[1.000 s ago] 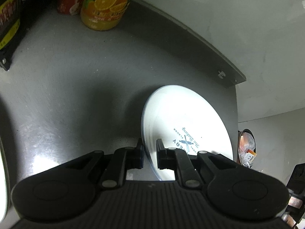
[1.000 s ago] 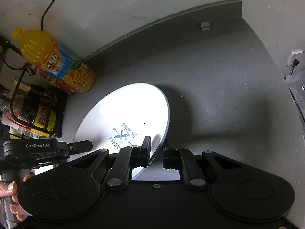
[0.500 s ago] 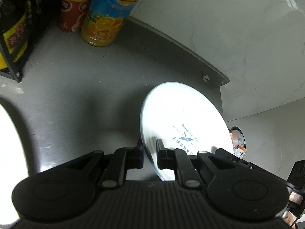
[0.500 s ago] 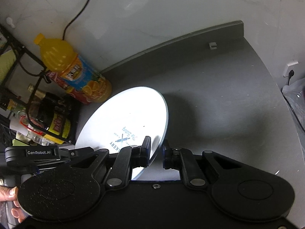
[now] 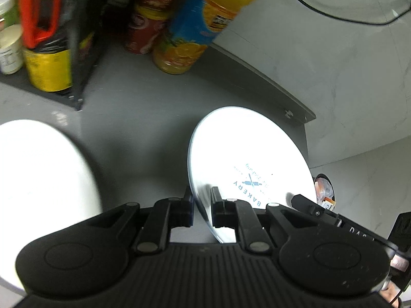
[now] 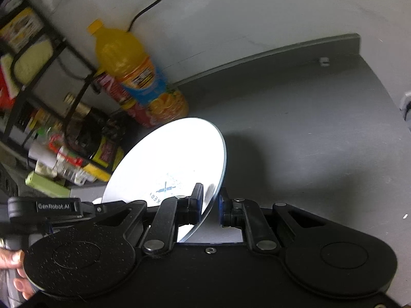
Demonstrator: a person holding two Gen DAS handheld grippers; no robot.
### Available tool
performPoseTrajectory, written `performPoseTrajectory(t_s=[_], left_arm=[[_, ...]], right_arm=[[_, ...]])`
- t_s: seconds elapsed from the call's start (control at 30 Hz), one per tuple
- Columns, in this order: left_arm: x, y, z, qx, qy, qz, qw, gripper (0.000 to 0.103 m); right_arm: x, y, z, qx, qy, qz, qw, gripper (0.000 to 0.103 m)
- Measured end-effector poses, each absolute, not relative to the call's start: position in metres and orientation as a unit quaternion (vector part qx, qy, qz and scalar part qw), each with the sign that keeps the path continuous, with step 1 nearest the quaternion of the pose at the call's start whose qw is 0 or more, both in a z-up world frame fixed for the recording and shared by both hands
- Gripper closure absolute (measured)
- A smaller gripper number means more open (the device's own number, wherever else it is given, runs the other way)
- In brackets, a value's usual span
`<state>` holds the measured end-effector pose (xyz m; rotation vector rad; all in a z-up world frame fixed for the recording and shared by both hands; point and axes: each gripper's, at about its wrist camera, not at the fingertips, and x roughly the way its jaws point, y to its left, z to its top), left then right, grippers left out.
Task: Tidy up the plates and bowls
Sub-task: 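Lift the Bakery plate with both tools and lower it onto the plate stack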
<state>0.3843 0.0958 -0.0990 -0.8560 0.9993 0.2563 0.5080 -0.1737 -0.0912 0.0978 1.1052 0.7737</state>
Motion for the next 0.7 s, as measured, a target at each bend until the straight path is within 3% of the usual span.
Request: performPoseTrajectory(t_s=[0.7], left_arm=[[0.252,0.164,-0.112,-0.44,0.43,0.182,0.767,0.092]], right_arm=[[0.418,-0.084,-0.099,0.002,0.518,0.416,0.748,0.09]])
